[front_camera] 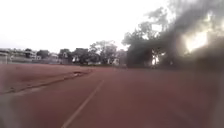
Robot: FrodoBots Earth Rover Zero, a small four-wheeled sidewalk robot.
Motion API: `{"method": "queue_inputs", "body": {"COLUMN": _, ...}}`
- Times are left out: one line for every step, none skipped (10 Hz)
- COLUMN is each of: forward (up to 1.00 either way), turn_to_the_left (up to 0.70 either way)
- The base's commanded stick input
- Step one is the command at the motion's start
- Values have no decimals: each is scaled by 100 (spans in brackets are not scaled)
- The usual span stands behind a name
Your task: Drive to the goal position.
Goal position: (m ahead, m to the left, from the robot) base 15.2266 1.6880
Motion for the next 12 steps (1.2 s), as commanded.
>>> {"method": "queue_inputs", "body": {"forward": 70, "turn_to_the_left": -25}}
{"method": "queue_inputs", "body": {"forward": 70, "turn_to_the_left": -35}}
{"method": "queue_inputs", "body": {"forward": 70, "turn_to_the_left": -35}}
{"method": "queue_inputs", "body": {"forward": 70, "turn_to_the_left": -35}}
{"method": "queue_inputs", "body": {"forward": 70, "turn_to_the_left": -34}}
{"method": "queue_inputs", "body": {"forward": 70, "turn_to_the_left": -26}}
{"method": "queue_inputs", "body": {"forward": 70, "turn_to_the_left": -14}}
{"method": "queue_inputs", "body": {"forward": 70, "turn_to_the_left": 0}}
{"method": "queue_inputs", "body": {"forward": 70, "turn_to_the_left": 0}}
{"method": "queue_inputs", "body": {"forward": 70, "turn_to_the_left": 0}}
{"method": "queue_inputs", "body": {"forward": 70, "turn_to_the_left": 0}}
{"method": "queue_inputs", "body": {"forward": 70, "turn_to_the_left": -16}}
